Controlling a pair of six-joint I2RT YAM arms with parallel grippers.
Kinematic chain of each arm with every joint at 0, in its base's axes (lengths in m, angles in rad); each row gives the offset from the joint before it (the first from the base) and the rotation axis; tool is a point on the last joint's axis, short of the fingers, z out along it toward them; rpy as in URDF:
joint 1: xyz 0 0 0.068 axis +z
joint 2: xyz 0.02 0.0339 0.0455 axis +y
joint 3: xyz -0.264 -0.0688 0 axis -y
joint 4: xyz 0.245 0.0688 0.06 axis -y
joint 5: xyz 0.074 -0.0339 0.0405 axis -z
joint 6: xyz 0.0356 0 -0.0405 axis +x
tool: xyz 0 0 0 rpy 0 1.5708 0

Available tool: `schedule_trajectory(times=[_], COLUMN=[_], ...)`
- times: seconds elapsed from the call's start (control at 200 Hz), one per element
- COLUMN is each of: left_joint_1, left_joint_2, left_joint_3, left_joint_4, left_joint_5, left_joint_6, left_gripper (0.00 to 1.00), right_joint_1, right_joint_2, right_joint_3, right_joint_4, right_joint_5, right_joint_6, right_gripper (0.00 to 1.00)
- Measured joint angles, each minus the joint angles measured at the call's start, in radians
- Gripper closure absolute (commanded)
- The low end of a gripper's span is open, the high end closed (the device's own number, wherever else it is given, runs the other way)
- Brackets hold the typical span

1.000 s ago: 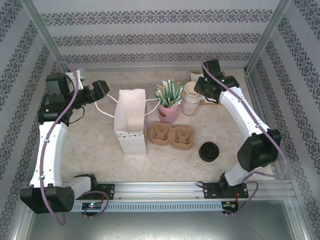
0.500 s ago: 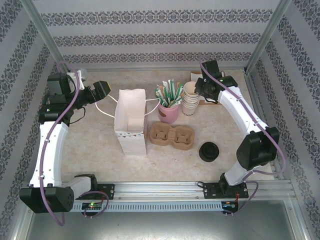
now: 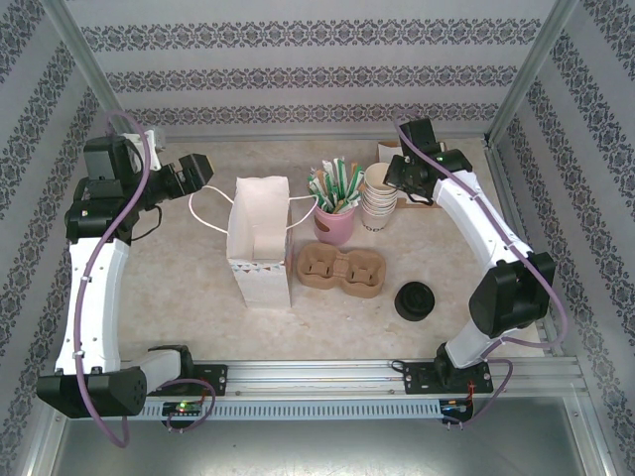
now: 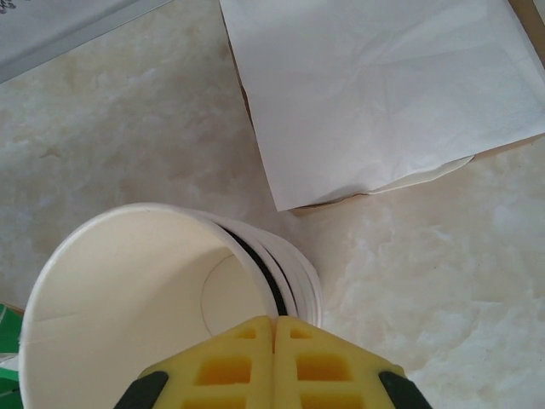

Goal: Pack the takeout coffee

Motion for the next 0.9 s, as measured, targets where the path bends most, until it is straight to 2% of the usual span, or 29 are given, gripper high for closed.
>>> schedule_trajectory(times=[0.305, 0.55, 0.755, 0.899], left_joint_1=[-0.008, -0.011, -0.011, -0.011], left_joint_2=[-0.004, -0.01, -0.029, -0.066], left_joint_3=[-0.032, -0.122, -0.166, -0.204], left_joint_4=[0.019, 0.1, 0.172, 0.211], left_joint_5=[0.005, 0.007, -0.004, -0.027], left_joint_6=[-0.01, -0.079, -0.131, -0.169], left_gripper=[0.1, 0.1, 0.1, 0.1], right_joint_1=[0.0, 0.0, 0.024, 0.088], right_joint_2=[-0.042, -0.106, -0.224, -0.336], right_joint_3=[0.075, 0.12, 0.122, 0.123], right_joint_4=[-0.005, -0.007, -0.025, -0.071], right_joint_5=[0.002, 0.008, 0.002, -0.005], right_joint_6=[0.0, 0.001, 0.009, 0.008], right_gripper=[1.0, 1.0, 1.0, 1.0])
